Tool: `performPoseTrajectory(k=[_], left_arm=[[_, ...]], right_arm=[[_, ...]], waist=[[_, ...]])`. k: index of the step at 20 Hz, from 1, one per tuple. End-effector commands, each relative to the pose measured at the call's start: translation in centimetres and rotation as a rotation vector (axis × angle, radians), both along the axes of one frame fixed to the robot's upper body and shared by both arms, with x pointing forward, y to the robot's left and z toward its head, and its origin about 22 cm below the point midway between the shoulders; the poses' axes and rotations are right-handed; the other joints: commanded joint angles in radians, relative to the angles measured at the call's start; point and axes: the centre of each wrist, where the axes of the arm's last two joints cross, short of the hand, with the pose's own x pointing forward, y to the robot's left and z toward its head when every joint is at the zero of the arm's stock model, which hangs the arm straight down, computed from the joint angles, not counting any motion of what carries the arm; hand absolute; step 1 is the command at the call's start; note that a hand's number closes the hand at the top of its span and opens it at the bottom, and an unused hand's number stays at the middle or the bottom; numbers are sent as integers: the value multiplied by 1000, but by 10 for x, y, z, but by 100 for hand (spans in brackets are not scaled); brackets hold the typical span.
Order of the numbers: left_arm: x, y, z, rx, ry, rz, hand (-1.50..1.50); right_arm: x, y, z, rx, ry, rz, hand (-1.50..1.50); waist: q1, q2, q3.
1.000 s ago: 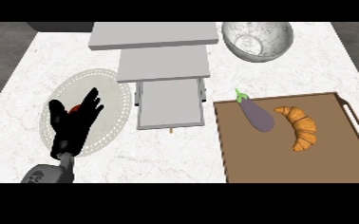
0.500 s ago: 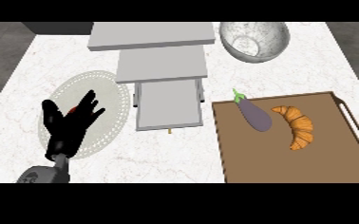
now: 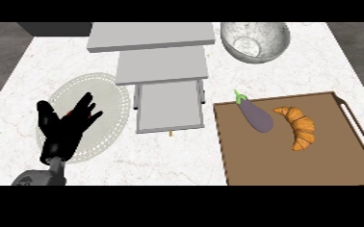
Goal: Pick the croissant from the tray and place it in the tiered shelf
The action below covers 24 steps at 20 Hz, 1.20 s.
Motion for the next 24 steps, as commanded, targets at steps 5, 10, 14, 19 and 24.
performPoseTrajectory(k=[5, 10, 14, 19, 24], left_arm=[[-10, 3, -17, 9, 26, 16, 0], [-19, 12, -20, 23, 37, -2, 0], [-5, -10, -29, 0, 32, 29, 0], [3, -7, -6, 5, 8, 28, 0], [5, -6, -23, 3, 42, 14, 0]], right_arm=[[28, 75, 11, -173, 48, -127, -150], [27, 101, 4, -233, 146, -140, -150], [22, 113, -1, -290, 183, -86, -150], [34, 133, -19, -343, 216, -116, -150], [30, 142, -23, -394, 228, -173, -150]], waist=[[12, 5, -2], [7, 5, -1], [-3, 5, -1], [4, 5, 0], [1, 6, -1]])
